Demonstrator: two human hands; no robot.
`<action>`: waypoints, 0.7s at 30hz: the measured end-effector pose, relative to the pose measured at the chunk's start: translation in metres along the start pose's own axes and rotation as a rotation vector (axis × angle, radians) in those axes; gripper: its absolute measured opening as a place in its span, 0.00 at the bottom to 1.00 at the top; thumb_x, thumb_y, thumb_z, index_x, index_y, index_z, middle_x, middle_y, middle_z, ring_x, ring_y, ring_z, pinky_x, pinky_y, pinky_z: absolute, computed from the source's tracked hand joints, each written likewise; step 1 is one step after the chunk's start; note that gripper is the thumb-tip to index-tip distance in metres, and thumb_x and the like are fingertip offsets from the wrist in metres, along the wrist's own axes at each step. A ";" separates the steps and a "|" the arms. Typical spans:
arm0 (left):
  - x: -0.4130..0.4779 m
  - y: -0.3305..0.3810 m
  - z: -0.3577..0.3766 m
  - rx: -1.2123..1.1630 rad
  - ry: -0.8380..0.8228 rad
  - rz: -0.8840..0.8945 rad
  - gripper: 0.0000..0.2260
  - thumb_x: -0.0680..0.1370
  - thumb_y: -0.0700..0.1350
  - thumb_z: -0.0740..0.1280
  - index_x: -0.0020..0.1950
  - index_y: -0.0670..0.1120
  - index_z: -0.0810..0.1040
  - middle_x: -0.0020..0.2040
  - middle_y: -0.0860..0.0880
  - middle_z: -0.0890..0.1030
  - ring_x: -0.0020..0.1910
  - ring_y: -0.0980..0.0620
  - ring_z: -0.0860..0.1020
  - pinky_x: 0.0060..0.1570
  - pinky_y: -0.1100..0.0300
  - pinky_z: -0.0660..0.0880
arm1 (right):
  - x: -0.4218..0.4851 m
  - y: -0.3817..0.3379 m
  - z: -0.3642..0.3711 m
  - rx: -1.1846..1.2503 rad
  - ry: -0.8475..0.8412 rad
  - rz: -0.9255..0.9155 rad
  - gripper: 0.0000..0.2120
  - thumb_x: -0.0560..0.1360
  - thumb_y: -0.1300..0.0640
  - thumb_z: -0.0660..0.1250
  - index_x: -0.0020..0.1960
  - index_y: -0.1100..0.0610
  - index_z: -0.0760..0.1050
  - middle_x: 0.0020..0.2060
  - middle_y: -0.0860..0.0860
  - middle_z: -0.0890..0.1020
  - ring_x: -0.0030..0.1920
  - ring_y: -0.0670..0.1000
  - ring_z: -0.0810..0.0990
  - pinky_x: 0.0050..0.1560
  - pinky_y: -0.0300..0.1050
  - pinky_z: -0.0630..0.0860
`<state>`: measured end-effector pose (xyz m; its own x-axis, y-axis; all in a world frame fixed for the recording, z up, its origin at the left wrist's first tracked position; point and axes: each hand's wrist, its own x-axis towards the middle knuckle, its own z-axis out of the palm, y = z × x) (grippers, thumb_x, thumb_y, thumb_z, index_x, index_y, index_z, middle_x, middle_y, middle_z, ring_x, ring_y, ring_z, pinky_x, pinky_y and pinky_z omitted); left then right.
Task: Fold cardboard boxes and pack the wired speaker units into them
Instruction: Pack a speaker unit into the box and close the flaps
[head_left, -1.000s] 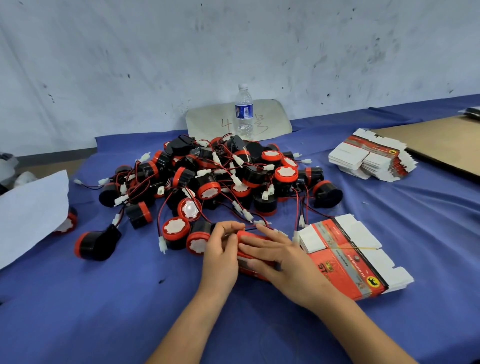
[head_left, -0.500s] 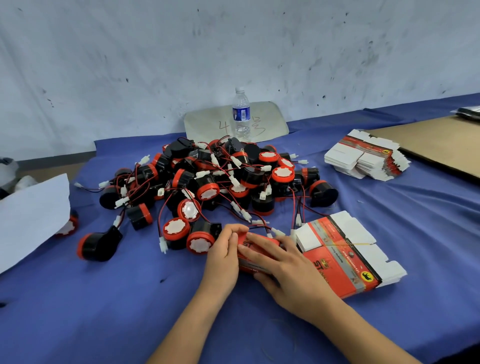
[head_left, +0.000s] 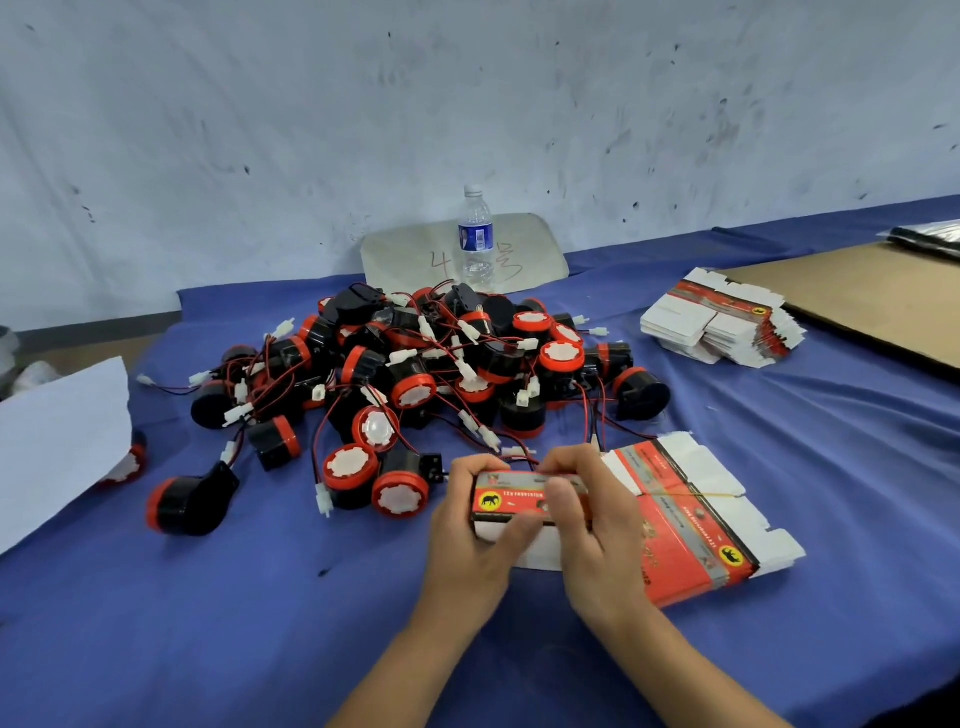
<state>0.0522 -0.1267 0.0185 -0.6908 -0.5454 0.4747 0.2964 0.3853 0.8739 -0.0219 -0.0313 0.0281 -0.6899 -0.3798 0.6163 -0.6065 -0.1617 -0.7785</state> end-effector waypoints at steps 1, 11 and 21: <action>0.000 0.001 0.001 0.009 0.013 0.012 0.20 0.67 0.58 0.69 0.53 0.50 0.71 0.45 0.59 0.82 0.39 0.60 0.81 0.36 0.67 0.75 | -0.001 0.002 0.001 -0.054 0.023 -0.032 0.18 0.77 0.38 0.56 0.43 0.50 0.73 0.36 0.44 0.78 0.36 0.46 0.77 0.36 0.36 0.70; 0.002 0.002 0.009 0.058 0.101 0.021 0.22 0.66 0.66 0.70 0.49 0.51 0.72 0.42 0.59 0.81 0.37 0.60 0.79 0.34 0.68 0.74 | 0.004 0.007 -0.001 -0.150 0.021 0.046 0.21 0.73 0.39 0.59 0.37 0.57 0.74 0.30 0.47 0.78 0.32 0.46 0.76 0.33 0.32 0.67; 0.011 0.002 -0.008 -0.127 0.378 0.025 0.07 0.79 0.54 0.57 0.57 0.59 0.68 0.49 0.51 0.80 0.46 0.56 0.79 0.43 0.64 0.78 | -0.008 -0.005 -0.007 0.006 -0.219 0.056 0.23 0.65 0.46 0.73 0.57 0.44 0.68 0.51 0.30 0.75 0.51 0.35 0.77 0.50 0.26 0.70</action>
<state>0.0502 -0.1376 0.0260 -0.3978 -0.7819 0.4800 0.4055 0.3195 0.8565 -0.0159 -0.0211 0.0278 -0.6196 -0.5770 0.5322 -0.5671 -0.1397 -0.8117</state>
